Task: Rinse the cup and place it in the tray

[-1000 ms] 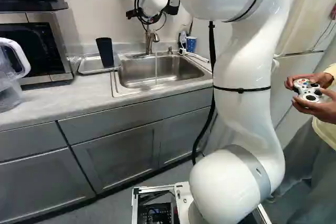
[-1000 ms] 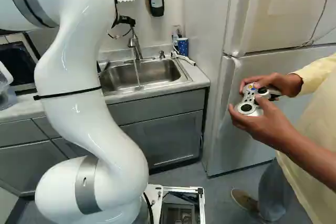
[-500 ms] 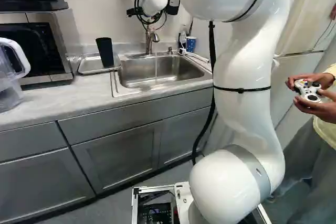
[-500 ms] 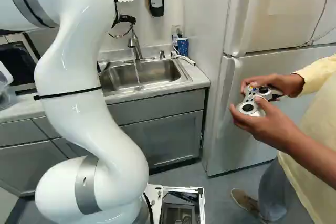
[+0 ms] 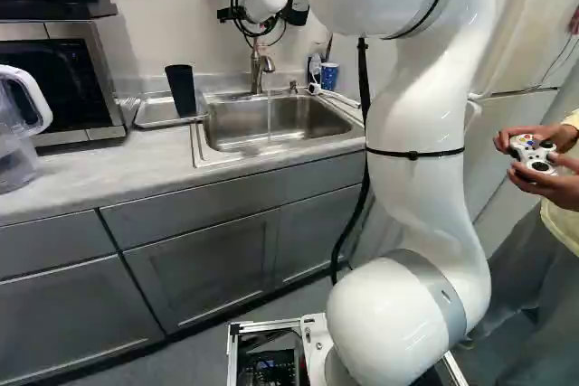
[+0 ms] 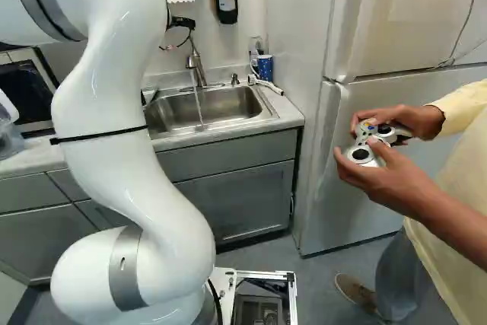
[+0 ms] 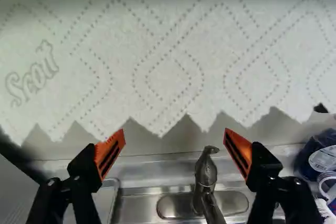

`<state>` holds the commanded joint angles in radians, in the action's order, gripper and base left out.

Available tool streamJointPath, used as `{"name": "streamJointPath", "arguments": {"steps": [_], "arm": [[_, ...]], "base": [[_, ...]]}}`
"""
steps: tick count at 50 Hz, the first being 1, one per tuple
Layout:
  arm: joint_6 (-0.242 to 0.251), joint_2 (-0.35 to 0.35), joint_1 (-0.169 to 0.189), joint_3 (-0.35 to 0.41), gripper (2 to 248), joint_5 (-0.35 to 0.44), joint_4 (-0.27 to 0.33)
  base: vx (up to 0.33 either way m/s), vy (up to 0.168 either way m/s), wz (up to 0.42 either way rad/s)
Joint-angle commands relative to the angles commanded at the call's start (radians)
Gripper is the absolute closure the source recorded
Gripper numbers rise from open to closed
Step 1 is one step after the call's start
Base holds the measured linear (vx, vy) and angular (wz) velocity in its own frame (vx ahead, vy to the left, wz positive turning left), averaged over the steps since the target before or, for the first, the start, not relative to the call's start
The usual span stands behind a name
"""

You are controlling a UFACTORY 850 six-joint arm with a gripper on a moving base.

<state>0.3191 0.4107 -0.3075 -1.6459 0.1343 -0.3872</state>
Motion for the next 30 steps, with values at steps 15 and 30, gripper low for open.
{"name": "streamJointPath", "arguments": {"steps": [15,30], "arm": [[0.0,0.025,0.003,-0.03,3,0.0,0.0],[0.0,0.06,0.001,-0.072,3,-0.003,0.0]], "base": [[0.0,0.0,0.0],[0.0,0.0,0.0]]}}
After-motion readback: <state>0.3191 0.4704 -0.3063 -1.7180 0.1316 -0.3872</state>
